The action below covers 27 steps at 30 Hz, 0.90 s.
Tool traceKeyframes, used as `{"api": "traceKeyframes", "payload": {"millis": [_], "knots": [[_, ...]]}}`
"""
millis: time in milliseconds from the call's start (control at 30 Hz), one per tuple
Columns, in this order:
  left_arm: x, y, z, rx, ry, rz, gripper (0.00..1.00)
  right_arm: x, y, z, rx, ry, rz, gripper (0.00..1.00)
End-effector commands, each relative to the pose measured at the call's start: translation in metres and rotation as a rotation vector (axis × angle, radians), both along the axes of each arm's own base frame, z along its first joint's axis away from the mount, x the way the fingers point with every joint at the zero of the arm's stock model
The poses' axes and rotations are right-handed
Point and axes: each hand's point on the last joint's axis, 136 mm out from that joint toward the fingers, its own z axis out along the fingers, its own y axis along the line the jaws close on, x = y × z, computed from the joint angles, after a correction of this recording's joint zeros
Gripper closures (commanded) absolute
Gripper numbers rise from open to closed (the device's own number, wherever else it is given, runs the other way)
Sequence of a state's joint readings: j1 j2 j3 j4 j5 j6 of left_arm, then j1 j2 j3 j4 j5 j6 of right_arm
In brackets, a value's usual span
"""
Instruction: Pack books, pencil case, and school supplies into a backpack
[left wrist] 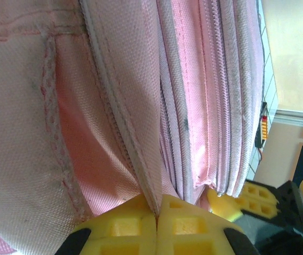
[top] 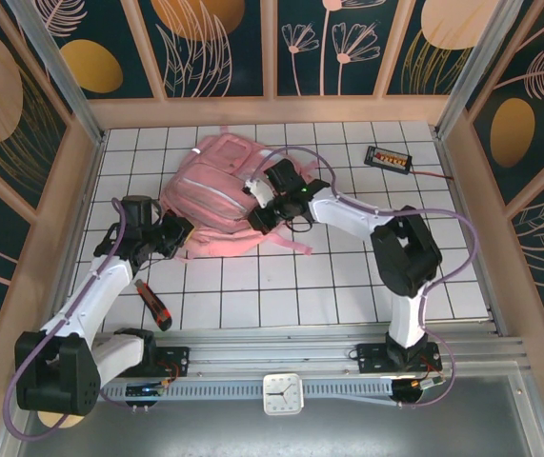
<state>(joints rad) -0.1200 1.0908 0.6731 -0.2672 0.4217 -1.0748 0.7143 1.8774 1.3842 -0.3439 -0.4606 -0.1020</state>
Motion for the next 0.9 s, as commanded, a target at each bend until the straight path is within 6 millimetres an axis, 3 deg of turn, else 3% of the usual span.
{"api": "traceKeyframes", "payload": {"millis": [0, 33, 100, 200, 267, 467, 700, 867], "knots": [[0.003, -0.012, 0.030, -0.059, -0.098, -0.048, 1.00, -0.014, 0.011, 0.039, 0.154, -0.050, 0.114, 1.00], [0.004, -0.012, 0.031, -0.062, -0.099, -0.048, 1.00, -0.017, 0.013, 0.040, 0.170, -0.044, 0.138, 0.92], [0.005, -0.013, 0.034, -0.064, -0.102, -0.052, 1.00, -0.016, 0.014, 0.036, 0.181, -0.038, 0.150, 0.65], [0.006, -0.014, 0.041, -0.062, -0.108, -0.059, 1.00, -0.006, 0.014, 0.036, 0.202, -0.054, 0.142, 0.47], [0.007, -0.014, 0.048, -0.064, -0.115, -0.063, 1.00, -0.001, 0.015, 0.040, 0.213, -0.054, 0.146, 0.42], [0.011, -0.017, 0.071, -0.089, -0.145, -0.064, 1.00, 0.001, 0.017, 0.034, 0.198, -0.024, 0.174, 0.42], [0.020, -0.020, 0.116, -0.109, -0.212, -0.072, 1.00, -0.012, 0.021, 0.038, 0.191, 0.029, 0.164, 0.44], [0.025, -0.023, 0.146, -0.117, -0.260, -0.092, 1.00, -0.013, 0.026, 0.042, 0.211, 0.124, 0.119, 0.53]]}}
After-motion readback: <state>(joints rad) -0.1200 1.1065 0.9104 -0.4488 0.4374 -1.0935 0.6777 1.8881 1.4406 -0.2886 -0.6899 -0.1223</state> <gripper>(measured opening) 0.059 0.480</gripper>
